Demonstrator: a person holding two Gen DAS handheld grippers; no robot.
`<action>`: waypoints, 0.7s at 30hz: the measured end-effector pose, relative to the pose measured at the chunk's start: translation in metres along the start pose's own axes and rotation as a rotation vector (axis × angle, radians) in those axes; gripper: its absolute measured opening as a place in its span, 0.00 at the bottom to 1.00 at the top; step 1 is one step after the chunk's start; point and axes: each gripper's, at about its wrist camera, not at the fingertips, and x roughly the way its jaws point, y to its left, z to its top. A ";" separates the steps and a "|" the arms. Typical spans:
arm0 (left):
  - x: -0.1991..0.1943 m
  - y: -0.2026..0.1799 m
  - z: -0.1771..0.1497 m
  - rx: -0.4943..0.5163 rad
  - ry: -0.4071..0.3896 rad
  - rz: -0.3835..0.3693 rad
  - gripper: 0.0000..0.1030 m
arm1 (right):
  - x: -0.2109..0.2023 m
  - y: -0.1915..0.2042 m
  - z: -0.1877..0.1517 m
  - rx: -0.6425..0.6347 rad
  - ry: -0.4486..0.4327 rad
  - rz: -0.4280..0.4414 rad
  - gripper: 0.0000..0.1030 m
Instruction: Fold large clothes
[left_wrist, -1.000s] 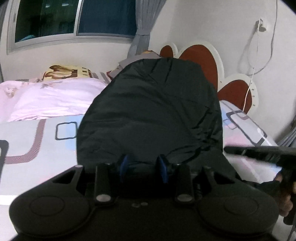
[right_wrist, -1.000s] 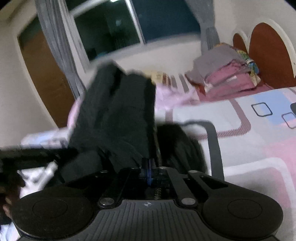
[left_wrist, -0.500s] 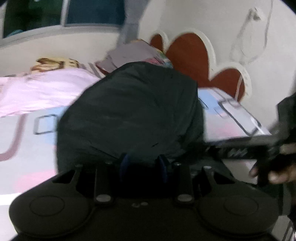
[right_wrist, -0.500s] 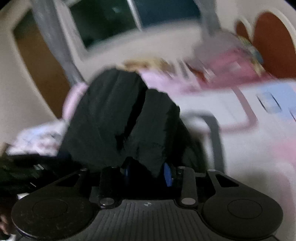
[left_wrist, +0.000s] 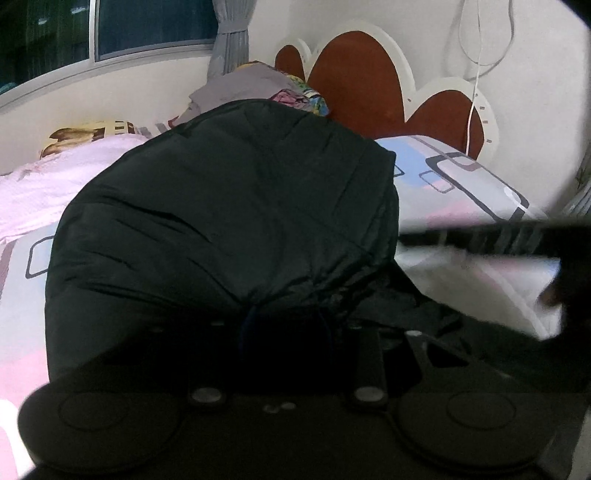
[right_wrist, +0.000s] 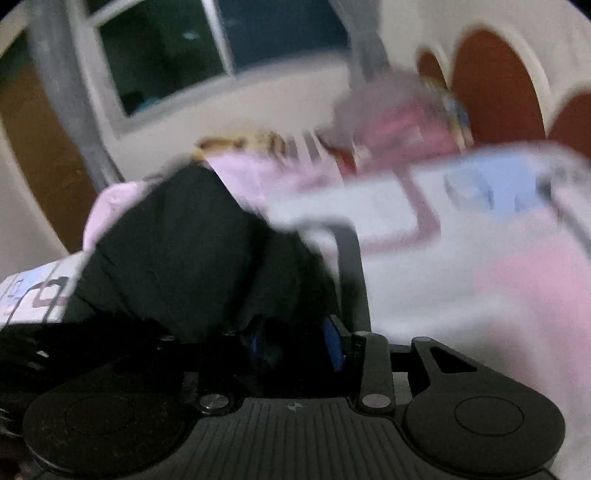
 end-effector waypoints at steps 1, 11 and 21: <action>-0.001 -0.001 0.000 0.005 0.000 0.000 0.33 | -0.001 0.007 0.010 -0.026 -0.019 0.022 0.34; -0.045 0.020 0.011 -0.057 -0.124 0.099 0.31 | 0.059 0.021 0.019 -0.021 0.090 0.030 0.34; -0.035 0.069 0.032 -0.200 -0.132 0.222 0.33 | 0.067 0.025 0.001 -0.053 0.095 0.015 0.34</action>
